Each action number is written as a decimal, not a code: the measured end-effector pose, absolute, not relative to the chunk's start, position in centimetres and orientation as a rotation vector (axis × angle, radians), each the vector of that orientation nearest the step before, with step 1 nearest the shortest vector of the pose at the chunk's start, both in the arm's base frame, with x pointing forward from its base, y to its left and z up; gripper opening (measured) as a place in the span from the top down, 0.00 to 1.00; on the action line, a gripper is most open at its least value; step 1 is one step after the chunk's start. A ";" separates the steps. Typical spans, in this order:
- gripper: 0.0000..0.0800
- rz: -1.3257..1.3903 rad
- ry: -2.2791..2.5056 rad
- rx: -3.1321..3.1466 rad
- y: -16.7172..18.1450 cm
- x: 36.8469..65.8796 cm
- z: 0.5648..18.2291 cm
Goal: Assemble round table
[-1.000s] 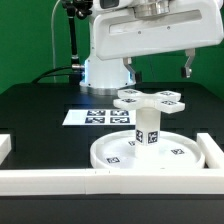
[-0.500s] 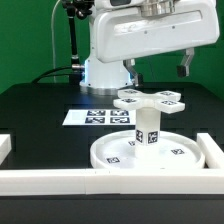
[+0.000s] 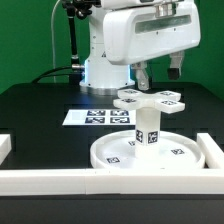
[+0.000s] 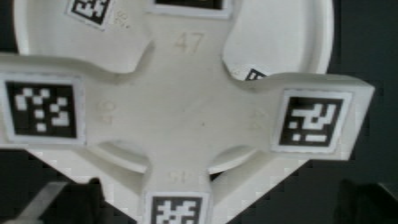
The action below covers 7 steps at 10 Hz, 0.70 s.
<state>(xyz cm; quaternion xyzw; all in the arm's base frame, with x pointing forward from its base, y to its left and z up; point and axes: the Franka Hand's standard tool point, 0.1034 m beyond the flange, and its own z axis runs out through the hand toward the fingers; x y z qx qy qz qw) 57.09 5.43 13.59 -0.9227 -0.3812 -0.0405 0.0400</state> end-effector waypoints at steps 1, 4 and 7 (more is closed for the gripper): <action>0.19 -0.127 -1.230 -2.803 5.3 57.1 13.6; 0.19 -0.103 -1.583 -2.664 4.8 57.1 13.1; 0.19 -0.051 -1.948 -2.442 4.3 57.0 12.4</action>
Offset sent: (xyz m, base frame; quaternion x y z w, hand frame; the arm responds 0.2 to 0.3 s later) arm 0.0060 0.0016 -0.0096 0.0058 -0.0405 -0.2789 0.9595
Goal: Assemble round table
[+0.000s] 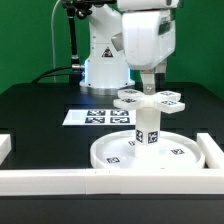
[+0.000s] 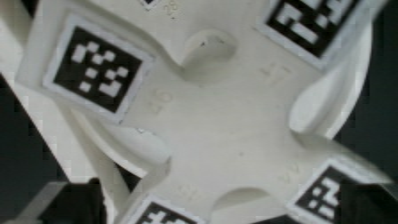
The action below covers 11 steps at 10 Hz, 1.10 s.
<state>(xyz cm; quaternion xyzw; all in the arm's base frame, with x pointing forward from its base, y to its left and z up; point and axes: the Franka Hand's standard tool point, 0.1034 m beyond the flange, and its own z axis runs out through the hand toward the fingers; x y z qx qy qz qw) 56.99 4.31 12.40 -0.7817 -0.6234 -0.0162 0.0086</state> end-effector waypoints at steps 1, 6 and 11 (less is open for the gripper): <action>0.19 -0.036 -2.041 -2.374 4.1 56.9 12.2; 0.19 0.005 -2.151 -2.277 3.6 56.5 11.0; 0.19 0.023 -2.138 -2.282 3.6 56.2 10.3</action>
Offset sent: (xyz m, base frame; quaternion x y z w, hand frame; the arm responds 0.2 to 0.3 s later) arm 0.0011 0.0045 -0.0072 0.0076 0.0000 -0.0064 1.0000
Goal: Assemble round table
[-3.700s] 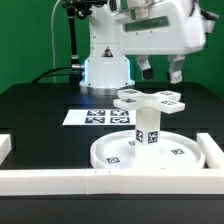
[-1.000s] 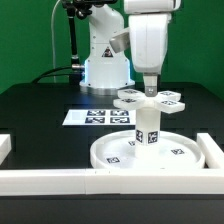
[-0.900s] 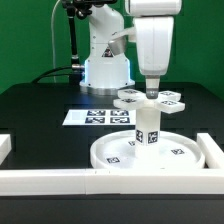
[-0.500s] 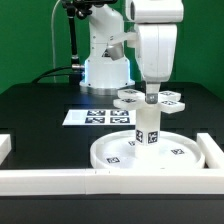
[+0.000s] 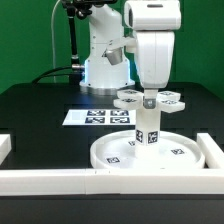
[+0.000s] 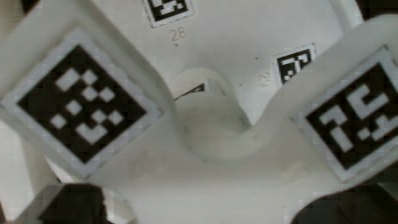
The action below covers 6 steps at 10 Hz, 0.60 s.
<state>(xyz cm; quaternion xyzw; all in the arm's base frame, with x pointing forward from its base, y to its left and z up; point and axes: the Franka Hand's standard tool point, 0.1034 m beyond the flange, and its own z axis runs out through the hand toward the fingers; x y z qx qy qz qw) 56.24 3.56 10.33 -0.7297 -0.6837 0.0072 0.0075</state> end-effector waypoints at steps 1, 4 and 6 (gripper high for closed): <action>0.19 0.025 -2.133 -2.285 3.5 56.2 10.2; 0.44 0.026 -2.119 -2.297 3.2 56.2 10.2; 0.44 0.027 -2.070 -2.342 3.1 56.2 10.2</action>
Offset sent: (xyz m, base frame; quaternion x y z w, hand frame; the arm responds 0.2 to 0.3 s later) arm 0.0000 0.0000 0.0000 0.0000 0.0000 0.0000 1.0000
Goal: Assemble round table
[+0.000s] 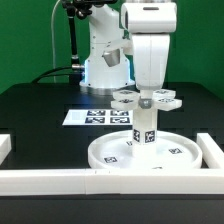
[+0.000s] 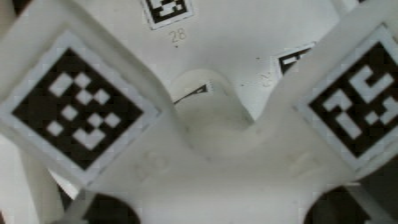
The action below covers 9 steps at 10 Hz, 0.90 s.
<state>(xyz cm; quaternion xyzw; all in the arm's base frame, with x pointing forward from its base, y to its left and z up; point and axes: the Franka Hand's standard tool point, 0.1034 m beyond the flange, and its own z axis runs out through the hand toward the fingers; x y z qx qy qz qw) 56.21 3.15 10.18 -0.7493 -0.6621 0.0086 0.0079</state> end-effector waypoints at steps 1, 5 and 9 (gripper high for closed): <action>0.44 0.027 -2.024 -2.381 3.1 56.2 10.2; 0.44 0.042 -1.405 -2.786 2.7 56.0 10.1; 0.44 0.013 -0.883 -2.986 2.8 56.0 10.0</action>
Offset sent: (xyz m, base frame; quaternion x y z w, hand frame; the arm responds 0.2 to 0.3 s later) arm -0.0097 -0.0052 -0.0001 0.0397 -0.0036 0.3125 0.9491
